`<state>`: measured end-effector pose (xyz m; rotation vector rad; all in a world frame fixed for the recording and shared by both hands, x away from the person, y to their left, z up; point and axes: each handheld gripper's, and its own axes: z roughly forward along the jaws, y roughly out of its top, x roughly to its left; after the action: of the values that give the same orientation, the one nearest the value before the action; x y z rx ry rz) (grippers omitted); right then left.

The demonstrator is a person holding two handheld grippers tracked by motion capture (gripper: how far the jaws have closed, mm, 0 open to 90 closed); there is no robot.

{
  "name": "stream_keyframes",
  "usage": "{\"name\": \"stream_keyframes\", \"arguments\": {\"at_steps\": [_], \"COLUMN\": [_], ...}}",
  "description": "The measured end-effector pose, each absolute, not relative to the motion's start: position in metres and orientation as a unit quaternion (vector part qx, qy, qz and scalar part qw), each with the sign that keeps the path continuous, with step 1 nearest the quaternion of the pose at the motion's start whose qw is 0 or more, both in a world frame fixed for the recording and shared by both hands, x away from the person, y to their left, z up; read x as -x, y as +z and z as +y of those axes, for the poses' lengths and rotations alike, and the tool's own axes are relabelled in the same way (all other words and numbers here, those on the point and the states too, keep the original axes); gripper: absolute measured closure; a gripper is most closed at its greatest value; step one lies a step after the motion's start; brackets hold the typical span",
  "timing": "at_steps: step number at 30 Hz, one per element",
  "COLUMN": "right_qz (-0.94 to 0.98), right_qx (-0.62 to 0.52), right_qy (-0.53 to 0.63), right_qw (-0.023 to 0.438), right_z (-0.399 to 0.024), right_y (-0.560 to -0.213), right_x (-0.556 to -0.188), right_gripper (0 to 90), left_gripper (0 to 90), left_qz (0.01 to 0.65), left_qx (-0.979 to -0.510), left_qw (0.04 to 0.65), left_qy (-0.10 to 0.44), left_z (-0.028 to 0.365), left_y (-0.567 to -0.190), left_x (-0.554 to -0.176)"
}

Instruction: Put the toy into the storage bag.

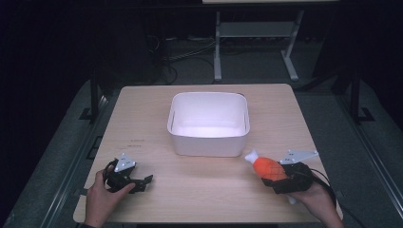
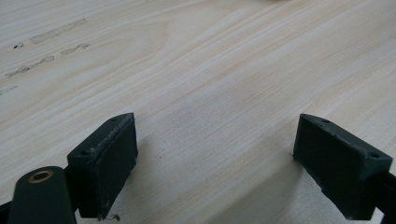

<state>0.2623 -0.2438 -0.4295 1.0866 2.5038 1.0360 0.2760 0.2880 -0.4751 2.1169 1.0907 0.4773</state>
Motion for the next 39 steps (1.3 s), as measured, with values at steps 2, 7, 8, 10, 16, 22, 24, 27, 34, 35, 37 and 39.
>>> {"name": "stream_keyframes", "arguments": {"at_steps": [2, 7, 8, 10, 16, 22, 24, 27, 34, 35, 37, 39], "right_qz": [0.851, 0.847, 0.847, 0.847, 0.842, 0.838, 0.838, 0.837, 0.837, 0.837, 0.836, 0.834], "right_qx": [-0.371, -0.374, -0.373, -0.374, -0.372, -0.371, -0.369, -0.368, -0.363, -0.362, -0.361, -0.360], "right_qy": [0.354, 0.360, 0.361, 0.362, 0.374, 0.381, 0.382, 0.385, 0.389, 0.390, 0.392, 0.397], "right_qw": [0.112, 0.111, 0.113, 0.112, 0.117, 0.121, 0.123, 0.124, 0.130, 0.131, 0.133, 0.131], "right_z": [-0.248, -0.253, -0.254, -0.256, -0.261, -0.266, -0.267, -0.268, -0.270, -0.270, -0.270, -0.271], "right_y": [-0.428, -0.423, -0.421, -0.418, -0.408, -0.397, -0.393, -0.387, -0.370, -0.368, -0.364, -0.359], "right_x": [-0.264, -0.268, -0.268, -0.269, -0.272, -0.276, -0.277, -0.278, -0.285, -0.286, -0.289, -0.291], "right_gripper": [22.6, 22.6, 22.6, 22.6, 22.6, 22.6, 22.6, 22.6, 22.5, 22.5, 22.5, 22.5], "left_gripper": [12.9, 12.9, 12.8, 12.9, 12.9, 12.9, 12.9, 12.8, 12.9, 12.9, 12.9, 12.9], "left_qz": [0.421, 0.421, 0.421, 0.421, 0.421, 0.420, 0.421, 0.421, 0.421, 0.421, 0.422, 0.422], "left_qx": [-0.817, -0.817, -0.817, -0.817, -0.817, -0.817, -0.816, -0.816, -0.816, -0.817, -0.817, -0.817], "left_qw": [0.349, 0.349, 0.349, 0.349, 0.349, 0.348, 0.350, 0.350, 0.349, 0.348, 0.348, 0.349], "left_qy": [0.184, 0.184, 0.184, 0.184, 0.184, 0.184, 0.184, 0.184, 0.184, 0.183, 0.183, 0.183], "left_z": [0.288, 0.288, 0.288, 0.288, 0.288, 0.288, 0.288, 0.288, 0.288, 0.288, 0.288, 0.288], "left_y": [-0.475, -0.475, -0.475, -0.475, -0.475, -0.475, -0.475, -0.475, -0.475, -0.475, -0.475, -0.475], "left_x": [-0.276, -0.276, -0.276, -0.276, -0.276, -0.276, -0.276, -0.276, -0.276, -0.276, -0.276, -0.276]}}
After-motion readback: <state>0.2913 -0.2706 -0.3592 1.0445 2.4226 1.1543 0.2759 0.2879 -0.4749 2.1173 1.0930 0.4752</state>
